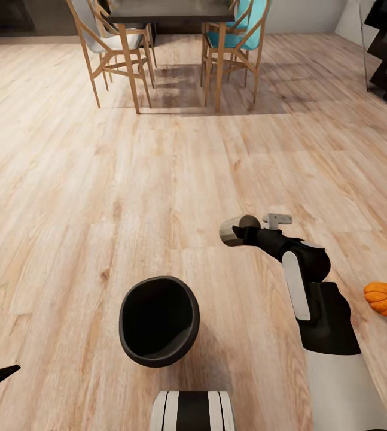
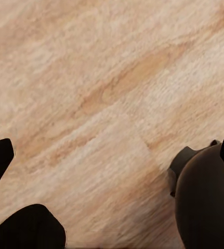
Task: Place each of the two pumpkins and all three candles from the living room inside a cabinet in the living room (use any cabinet), then make sure every cabinet is closed, and position the cauldron so it is next to a table in the living room.
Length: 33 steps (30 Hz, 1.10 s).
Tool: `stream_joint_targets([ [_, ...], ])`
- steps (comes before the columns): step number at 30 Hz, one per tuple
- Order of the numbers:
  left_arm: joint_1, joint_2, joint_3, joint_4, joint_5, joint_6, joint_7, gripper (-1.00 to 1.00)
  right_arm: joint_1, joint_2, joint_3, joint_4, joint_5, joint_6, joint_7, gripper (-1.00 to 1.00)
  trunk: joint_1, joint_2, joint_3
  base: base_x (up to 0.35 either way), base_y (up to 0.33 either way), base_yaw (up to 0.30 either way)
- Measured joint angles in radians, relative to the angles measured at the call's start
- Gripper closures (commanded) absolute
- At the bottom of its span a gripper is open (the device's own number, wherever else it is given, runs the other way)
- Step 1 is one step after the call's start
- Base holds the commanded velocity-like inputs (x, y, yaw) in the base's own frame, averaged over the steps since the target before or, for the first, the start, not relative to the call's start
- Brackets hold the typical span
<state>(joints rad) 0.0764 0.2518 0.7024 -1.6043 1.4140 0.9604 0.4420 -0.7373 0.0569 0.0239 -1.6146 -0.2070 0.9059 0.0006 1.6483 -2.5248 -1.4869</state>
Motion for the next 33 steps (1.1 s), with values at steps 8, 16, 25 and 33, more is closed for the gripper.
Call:
stream_joint_targets([
  [8, 0.005, -0.062, -0.135, 0.001, -0.192, -0.124, -0.151, -1.0, 0.0, -0.003, 0.04, 0.0, 0.001, 0.001, -0.001, 1.0, -0.004, 0.002, 0.031, 0.0, 0.0, 0.296],
  [16, 0.0, -0.064, -0.257, 0.017, -0.259, -0.227, -0.159, -1.0, 0.0, -0.004, 0.042, 0.0, 0.001, 0.001, -0.001, 1.0, -0.007, 0.004, 0.062, 0.0, 0.0, 0.296],
  [25, -0.003, -0.065, -0.269, 0.11, -0.263, -0.303, -0.161, -1.0, 0.0, -0.004, 0.043, 0.0, 0.002, 0.001, -0.001, 1.0, -0.011, 0.006, 0.097, 0.0, 0.0, 0.297],
  [33, -0.039, -0.067, -0.289, 0.175, -0.261, -0.325, -0.162, -1.0, 0.0, 0.001, 0.062, 0.0, 0.0, 0.001, -0.001, 1.0, -0.015, 0.008, 0.129, 0.0, 0.0, 0.297],
])
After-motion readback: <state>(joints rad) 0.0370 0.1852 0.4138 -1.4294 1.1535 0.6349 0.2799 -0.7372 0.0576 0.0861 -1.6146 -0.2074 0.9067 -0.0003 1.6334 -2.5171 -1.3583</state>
